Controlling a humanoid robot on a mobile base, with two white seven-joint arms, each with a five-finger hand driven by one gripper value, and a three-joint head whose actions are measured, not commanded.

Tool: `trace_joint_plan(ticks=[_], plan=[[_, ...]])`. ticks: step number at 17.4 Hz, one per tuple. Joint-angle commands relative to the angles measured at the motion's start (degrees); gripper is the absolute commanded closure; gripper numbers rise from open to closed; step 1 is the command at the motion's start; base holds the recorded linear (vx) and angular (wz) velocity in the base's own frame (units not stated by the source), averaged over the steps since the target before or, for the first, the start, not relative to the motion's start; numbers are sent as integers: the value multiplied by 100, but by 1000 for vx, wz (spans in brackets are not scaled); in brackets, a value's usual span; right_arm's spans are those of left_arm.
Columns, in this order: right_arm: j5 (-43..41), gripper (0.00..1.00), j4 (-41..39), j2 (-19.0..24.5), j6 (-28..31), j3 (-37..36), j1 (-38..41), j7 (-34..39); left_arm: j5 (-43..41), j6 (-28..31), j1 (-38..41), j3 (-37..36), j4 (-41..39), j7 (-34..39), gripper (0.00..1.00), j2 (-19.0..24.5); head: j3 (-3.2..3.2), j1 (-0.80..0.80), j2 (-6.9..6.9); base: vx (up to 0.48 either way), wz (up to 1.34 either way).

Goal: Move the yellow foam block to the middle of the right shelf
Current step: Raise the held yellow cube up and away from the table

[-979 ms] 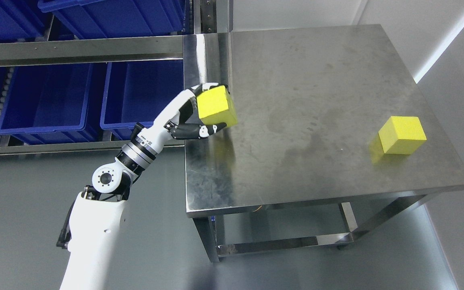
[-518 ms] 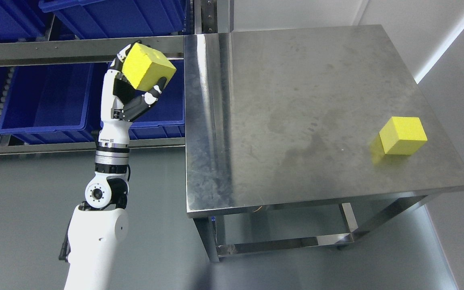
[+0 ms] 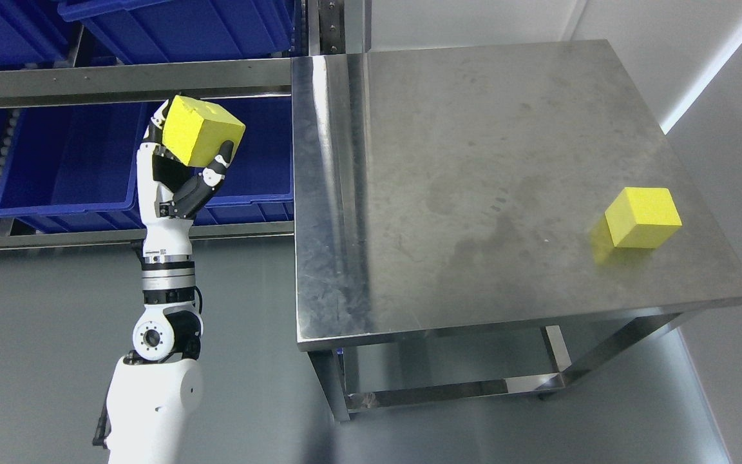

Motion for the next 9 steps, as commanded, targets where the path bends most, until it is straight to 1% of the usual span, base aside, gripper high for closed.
trace_joint_plan(ticks=[1, 5, 9], plan=[[0, 0, -100, -100, 2, 0, -17, 0, -16, 17, 101, 245, -114, 7, 61, 71, 0, 0, 0, -3, -16], [0, 0, -100, -100, 2, 0, -8, 0, -16, 35, 101, 307, -114, -2, 61, 71, 0, 0, 0, -18, 16], [0, 0, -100, -100, 2, 0, -17, 0, -16, 44, 101, 351, -114, -2, 61, 71, 0, 0, 0, -61, 172]])
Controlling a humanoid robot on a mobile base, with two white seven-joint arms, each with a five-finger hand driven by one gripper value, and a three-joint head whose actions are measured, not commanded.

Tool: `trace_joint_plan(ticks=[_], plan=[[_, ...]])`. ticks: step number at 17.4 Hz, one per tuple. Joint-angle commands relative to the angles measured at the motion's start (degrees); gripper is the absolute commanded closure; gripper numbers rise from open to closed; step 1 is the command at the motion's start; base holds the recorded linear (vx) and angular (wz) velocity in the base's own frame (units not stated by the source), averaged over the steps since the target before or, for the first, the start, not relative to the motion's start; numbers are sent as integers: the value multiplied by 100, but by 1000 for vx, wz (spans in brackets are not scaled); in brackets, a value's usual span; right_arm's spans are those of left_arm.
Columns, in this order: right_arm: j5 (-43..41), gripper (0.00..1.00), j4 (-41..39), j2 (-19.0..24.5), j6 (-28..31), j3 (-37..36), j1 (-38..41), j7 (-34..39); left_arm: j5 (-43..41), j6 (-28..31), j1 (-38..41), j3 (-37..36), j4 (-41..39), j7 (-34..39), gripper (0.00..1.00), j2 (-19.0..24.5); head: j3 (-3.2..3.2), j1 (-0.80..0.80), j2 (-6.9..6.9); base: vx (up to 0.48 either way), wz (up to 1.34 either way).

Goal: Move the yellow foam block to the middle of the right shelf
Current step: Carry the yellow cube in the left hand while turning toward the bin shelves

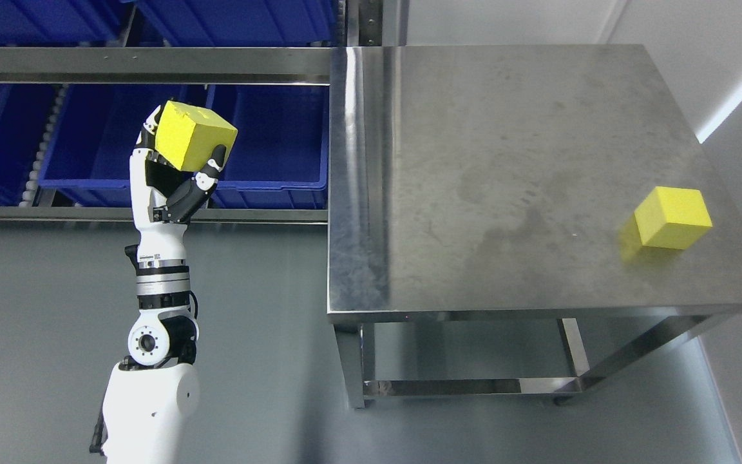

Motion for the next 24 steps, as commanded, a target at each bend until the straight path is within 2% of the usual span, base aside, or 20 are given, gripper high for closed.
trace_joint_plan(ticks=[1, 16, 24], plan=[[0, 0, -100, -100, 2, 0, -10, 0, -2, 19, 16, 218, -45, -5, 61, 88, 0, 0, 0, -121, 388], [0, 0, -100, -100, 2, 0, -18, 0, -29, 133, 121, 394, -168, -5, 62, 88, 0, 0, 0, -52, 486], [0, 0, -100, -100, 2, 0, -18, 0, -29, 177, 323, 649, -274, -14, 62, 340, 0, 0, 0, 64, 612]])
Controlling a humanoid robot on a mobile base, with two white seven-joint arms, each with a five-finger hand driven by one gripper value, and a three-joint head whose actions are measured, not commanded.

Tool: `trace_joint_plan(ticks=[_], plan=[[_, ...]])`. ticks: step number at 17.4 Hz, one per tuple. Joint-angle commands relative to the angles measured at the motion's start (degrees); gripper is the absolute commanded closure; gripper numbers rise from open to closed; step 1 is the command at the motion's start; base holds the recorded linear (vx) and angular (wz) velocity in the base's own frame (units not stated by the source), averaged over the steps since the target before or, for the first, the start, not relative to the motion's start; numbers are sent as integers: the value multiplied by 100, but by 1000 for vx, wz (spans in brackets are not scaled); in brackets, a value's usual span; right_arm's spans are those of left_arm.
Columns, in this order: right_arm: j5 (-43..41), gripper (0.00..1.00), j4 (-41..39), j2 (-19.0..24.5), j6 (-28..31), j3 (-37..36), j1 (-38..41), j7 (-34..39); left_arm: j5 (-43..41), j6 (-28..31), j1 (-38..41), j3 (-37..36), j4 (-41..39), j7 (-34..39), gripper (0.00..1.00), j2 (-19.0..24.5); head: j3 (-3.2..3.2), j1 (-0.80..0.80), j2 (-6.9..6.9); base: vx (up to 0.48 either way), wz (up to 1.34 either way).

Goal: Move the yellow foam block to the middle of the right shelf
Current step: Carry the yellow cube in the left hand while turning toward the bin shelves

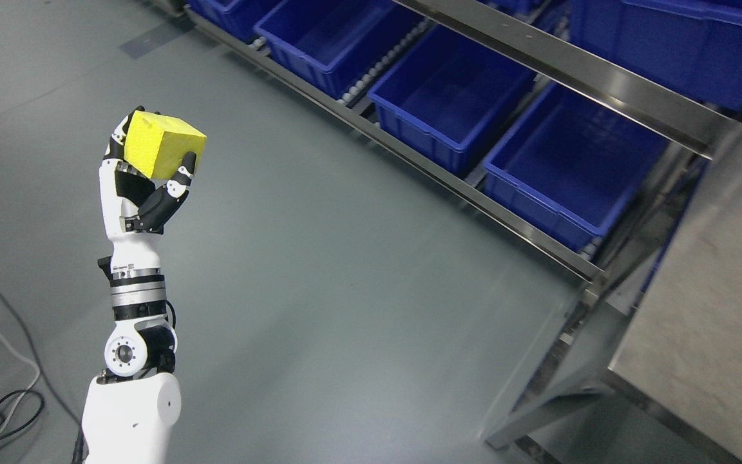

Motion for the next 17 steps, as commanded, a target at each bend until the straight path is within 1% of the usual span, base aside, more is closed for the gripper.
trace_joint_plan(ticks=[1, 7, 12, 17], plan=[[-13, 0, -100, -100, 2, 0, -17, -1, 4, 41, 78, 209, -107, -4, 62, 227, 0, 0, 0, 90, 876], [-13, 0, -100, -100, 2, 0, -17, -1, -5, 41, 95, 200, -134, -4, 62, 192, 0, 0, -1, 141, 843], [-13, 0, -100, -100, 2, 0, -17, -1, -5, 67, 95, 200, -134, -4, 62, 175, 0, 0, -1, 217, 749], [-13, 0, -100, -100, 2, 0, -17, -1, -5, 85, 192, 165, -221, 4, 62, 43, 0, 0, -1, 255, 414]])
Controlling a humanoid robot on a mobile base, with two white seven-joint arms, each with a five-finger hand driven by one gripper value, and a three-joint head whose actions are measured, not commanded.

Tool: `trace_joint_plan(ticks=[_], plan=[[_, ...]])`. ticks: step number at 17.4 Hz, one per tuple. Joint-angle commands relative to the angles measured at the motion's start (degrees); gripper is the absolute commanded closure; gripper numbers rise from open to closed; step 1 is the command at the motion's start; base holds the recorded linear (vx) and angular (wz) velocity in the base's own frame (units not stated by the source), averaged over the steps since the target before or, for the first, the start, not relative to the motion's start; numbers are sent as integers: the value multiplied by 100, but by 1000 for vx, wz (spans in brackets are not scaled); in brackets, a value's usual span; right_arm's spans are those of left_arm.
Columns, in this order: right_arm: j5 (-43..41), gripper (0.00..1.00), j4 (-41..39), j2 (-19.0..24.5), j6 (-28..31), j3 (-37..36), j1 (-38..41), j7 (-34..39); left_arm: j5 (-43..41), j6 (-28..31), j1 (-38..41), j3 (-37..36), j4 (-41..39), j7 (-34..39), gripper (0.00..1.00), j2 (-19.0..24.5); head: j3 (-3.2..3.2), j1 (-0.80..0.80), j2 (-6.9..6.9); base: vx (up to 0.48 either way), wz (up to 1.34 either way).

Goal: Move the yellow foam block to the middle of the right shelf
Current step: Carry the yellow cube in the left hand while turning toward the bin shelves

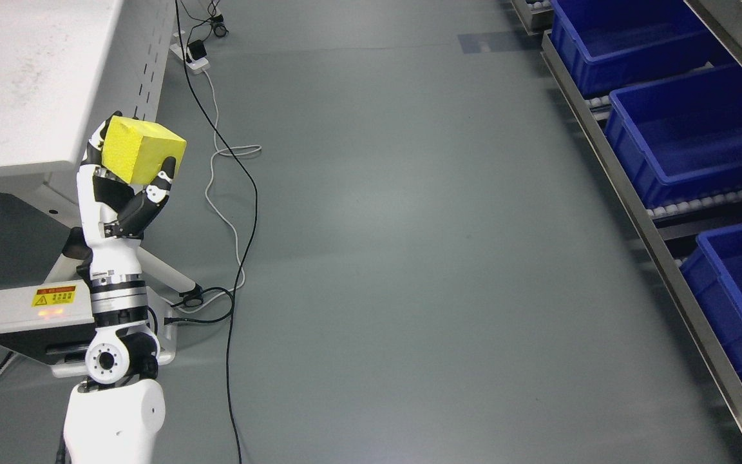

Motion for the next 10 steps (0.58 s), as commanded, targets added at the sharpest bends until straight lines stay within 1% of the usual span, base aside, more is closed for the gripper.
trace_joint_plan(ticks=[1, 5, 10], plan=[[-238, 0, -100, -100, 2, 0, -8, -2, 0, -3, 65, 3, -90, 5, 62, -46, 0, 0, 0, 273, 168], [-238, 0, -100, -100, 2, 0, -16, -2, 0, 6, 4, -23, -90, 5, 62, -81, 0, 0, 0, 312, 12], [-247, 0, -100, -100, 2, 0, -16, -2, -18, 85, -66, -67, -90, -4, 62, -113, 0, 0, 0, 364, -132]])
